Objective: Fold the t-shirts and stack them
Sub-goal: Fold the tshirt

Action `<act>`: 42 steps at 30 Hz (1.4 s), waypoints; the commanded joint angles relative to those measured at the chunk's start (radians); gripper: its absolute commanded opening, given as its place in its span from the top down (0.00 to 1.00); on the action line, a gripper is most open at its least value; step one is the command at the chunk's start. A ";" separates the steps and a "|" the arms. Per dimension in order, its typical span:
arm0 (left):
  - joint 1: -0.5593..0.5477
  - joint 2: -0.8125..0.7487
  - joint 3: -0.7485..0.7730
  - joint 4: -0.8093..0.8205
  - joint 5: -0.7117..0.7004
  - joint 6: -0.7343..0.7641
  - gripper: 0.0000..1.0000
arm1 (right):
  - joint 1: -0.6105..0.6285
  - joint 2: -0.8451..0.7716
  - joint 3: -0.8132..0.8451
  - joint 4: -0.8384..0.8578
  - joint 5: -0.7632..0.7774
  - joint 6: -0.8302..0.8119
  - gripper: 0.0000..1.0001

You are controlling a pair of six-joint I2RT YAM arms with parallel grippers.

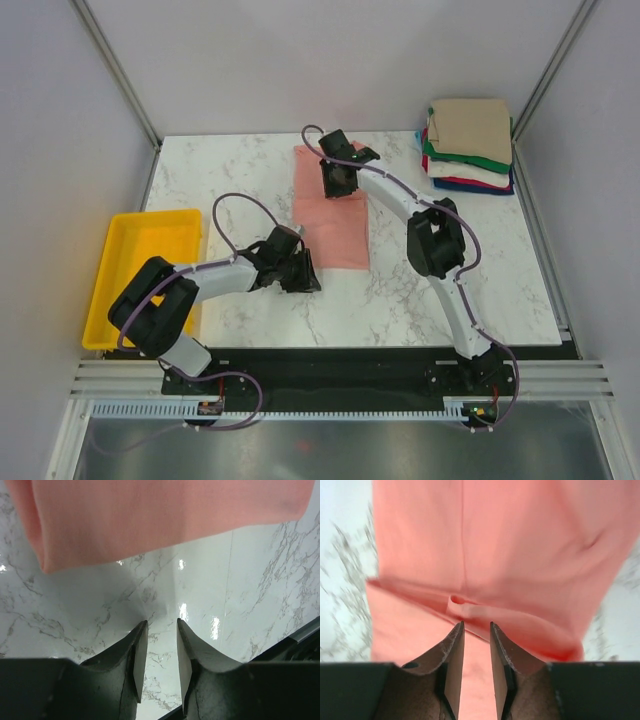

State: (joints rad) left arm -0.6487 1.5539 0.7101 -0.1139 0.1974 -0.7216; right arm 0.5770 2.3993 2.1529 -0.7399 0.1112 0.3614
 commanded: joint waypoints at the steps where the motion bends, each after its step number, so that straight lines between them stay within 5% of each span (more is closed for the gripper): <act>1: -0.023 0.018 -0.054 -0.047 -0.036 -0.018 0.62 | -0.060 -0.003 0.201 -0.047 0.053 -0.022 0.65; 7: -0.034 0.002 -0.057 -0.053 -0.032 -0.021 0.63 | -0.094 -0.077 0.280 0.029 0.085 -0.029 0.41; 15: -0.016 -0.225 0.041 -0.248 -0.160 0.014 0.52 | -0.104 -0.477 -0.379 0.197 0.012 0.010 0.29; 18: 0.044 -0.293 0.066 -0.296 -0.194 0.021 0.26 | -0.127 -0.623 -0.652 0.284 -0.175 0.059 0.23; 22: 0.139 -0.318 0.048 -0.241 -0.170 0.057 0.19 | -0.163 -0.759 -0.974 0.387 -0.335 0.121 0.18; 30: 0.218 -0.255 -0.064 0.092 -0.056 0.002 0.25 | -0.181 -0.815 -1.283 0.667 -0.499 0.252 0.23; 42: 0.216 -0.068 -0.086 0.197 -0.078 0.013 0.37 | -0.183 -0.668 -1.458 0.924 -0.535 0.373 0.51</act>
State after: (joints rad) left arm -0.4335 1.4597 0.6453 -0.0021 0.1329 -0.7063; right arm 0.3943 1.6802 0.7338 0.1131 -0.4362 0.7136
